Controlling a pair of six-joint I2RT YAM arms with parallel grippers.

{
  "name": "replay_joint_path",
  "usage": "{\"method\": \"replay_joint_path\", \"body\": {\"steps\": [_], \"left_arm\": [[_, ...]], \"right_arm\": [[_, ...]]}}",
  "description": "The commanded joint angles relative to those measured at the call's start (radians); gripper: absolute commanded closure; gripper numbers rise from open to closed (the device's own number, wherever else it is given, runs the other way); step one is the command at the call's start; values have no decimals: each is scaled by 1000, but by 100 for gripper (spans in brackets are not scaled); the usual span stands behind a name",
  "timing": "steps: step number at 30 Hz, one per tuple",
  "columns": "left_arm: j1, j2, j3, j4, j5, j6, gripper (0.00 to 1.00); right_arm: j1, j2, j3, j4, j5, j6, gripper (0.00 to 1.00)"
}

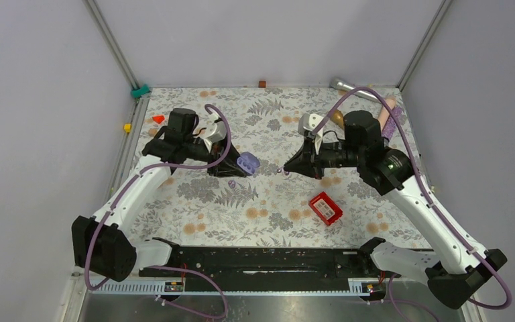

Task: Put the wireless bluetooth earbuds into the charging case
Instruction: Insert the right earbud into the right side groove of the charging case.

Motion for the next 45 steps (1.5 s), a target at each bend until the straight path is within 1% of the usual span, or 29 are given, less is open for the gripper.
{"method": "replay_joint_path", "body": {"steps": [1, 6, 13, 24, 33, 37, 39, 45], "left_arm": [[-19, 10, 21, 7, 68, 54, 100], [-38, 22, 25, 4, 47, 53, 100], [-56, 35, 71, 4, -30, 23, 100], [-57, 43, 64, 28, -39, -5, 100], [-56, 51, 62, 28, -40, -8, 100], [-57, 50, 62, 29, -41, -8, 100], [-56, 50, 63, 28, -43, -8, 100], [-56, 48, 62, 29, -44, -9, 100]], "right_arm": [[1, 27, -30, 154, -75, 110, 88], [1, 71, -76, 290, -46, 249, 88], [1, 97, -124, 415, -45, 364, 89], [1, 105, -167, 487, -80, 398, 89], [14, 126, -180, 505, -124, 400, 90], [20, 136, -192, 505, -129, 398, 90], [24, 145, -196, 539, -128, 395, 90], [37, 166, -207, 557, -122, 395, 90]]}}
